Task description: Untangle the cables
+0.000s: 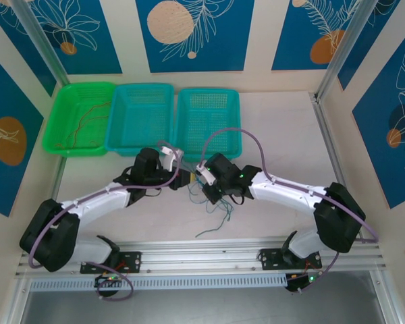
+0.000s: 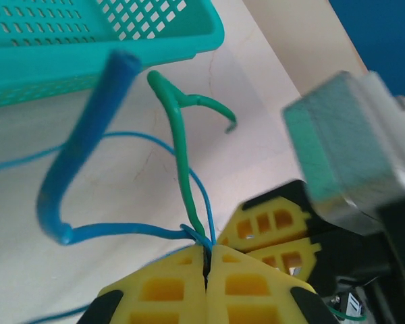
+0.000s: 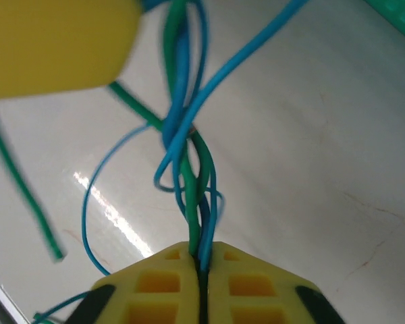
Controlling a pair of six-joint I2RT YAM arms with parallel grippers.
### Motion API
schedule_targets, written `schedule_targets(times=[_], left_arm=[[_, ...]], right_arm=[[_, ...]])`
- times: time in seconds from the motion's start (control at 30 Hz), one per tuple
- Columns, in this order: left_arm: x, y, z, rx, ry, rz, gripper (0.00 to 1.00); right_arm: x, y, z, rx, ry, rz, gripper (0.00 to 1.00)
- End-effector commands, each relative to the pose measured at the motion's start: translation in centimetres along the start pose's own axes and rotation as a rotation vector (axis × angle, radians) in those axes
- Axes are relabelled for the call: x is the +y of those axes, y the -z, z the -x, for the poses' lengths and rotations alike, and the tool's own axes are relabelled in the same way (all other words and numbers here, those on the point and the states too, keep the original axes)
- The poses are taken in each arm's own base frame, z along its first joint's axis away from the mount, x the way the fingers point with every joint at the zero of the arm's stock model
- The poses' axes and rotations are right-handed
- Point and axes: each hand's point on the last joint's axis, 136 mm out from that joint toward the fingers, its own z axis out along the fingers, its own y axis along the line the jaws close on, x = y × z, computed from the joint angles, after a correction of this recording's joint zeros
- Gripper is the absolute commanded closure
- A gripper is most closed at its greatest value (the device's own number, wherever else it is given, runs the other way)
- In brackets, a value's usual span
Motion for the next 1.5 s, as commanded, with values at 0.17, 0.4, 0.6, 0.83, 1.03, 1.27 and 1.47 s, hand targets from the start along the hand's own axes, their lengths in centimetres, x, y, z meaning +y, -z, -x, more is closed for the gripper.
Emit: schedule_targets(times=[0.17, 0.4, 0.6, 0.83, 1.03, 1.27, 1.47], left_arm=[[-1.6, 2.9, 2.2, -0.076, -0.087, 0.053, 1.0], [1.9, 6.8, 3.1, -0.152, -0.024, 0.259, 1.0], [2.4, 6.5, 1.7, -0.134, -0.003, 0.194, 1.0], [3.9, 6.0, 0.8, -0.104, -0.014, 0.237, 1.0], [6.6, 10.7, 2.7, -0.157, -0.007, 0.505, 1.0], [6.4, 16.5, 4.9, -0.278, -0.016, 0.648, 1.0], [7.2, 19.7, 4.7, -0.279, -0.022, 0.795, 1.0]], right_arm=[[-4.8, -1.9, -5.3, 0.189, -0.236, -0.251, 0.86], [-6.3, -1.3, -7.8, 0.21, -0.396, -0.27, 0.83], [-5.7, -1.3, -9.7, 0.23, -0.48, -0.24, 0.82], [-5.0, -0.2, -9.4, 0.217, -0.466, -0.219, 0.8], [-9.4, 2.2, -12.9, 0.257, -0.722, -0.445, 0.83], [-10.9, 3.0, -16.1, 0.422, -0.891, -0.59, 0.83], [-11.0, 2.9, -16.8, 0.426, -0.937, -0.613, 0.78]])
